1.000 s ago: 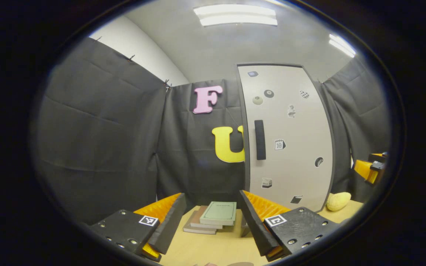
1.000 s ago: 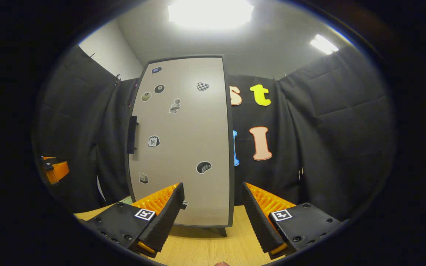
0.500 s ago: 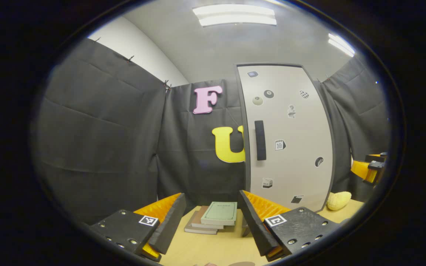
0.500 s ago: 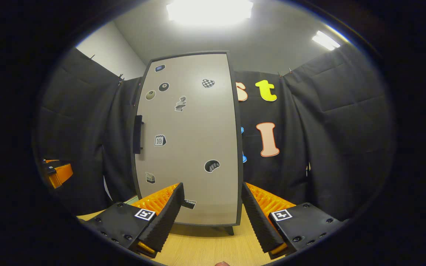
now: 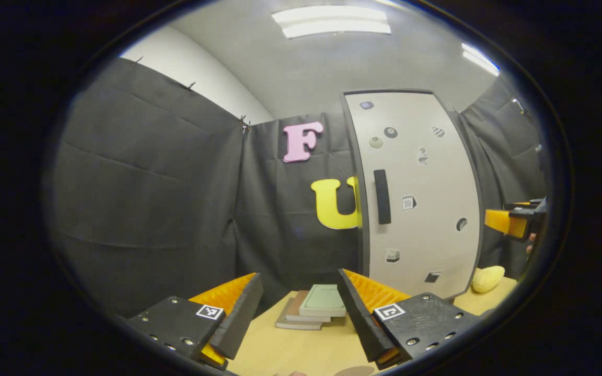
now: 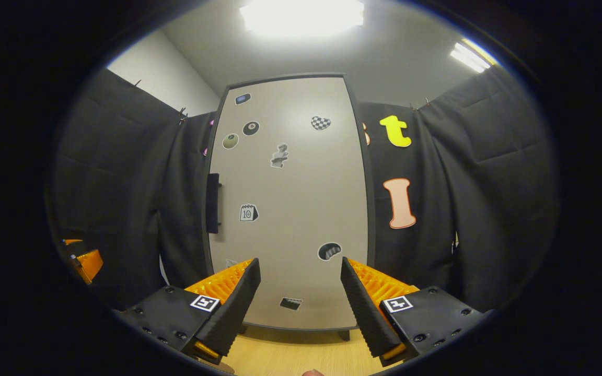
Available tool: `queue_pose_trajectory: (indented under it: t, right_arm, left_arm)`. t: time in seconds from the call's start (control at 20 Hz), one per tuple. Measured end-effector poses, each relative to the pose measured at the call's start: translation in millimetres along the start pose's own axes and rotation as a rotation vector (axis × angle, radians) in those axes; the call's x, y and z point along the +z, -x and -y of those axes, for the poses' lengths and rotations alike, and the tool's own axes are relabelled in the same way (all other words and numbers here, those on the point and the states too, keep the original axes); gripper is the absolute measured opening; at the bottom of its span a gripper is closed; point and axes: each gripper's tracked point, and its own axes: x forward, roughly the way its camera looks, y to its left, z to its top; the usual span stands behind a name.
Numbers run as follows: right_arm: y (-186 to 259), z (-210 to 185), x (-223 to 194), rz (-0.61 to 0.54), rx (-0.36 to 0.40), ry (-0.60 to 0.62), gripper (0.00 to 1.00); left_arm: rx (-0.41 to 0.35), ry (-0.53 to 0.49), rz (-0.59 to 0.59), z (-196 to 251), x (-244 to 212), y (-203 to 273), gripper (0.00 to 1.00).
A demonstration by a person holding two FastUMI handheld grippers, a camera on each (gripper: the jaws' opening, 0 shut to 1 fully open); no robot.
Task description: Open the cabinet door with the right hand, grasp the bottle in the cabinet with the left hand and place it on the coaster, then close the cabinet door with the right hand.
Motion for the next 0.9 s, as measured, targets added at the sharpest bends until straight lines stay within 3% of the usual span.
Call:
queue_pose_trajectory:
  t: [0.9]
  right_arm:
    - [-85, -107, 49, 0.016, 0.171, 0.006, 0.98]
  left_arm:
    - [0.196, -0.028, -0.03, -102, -15, 28, 0.89]
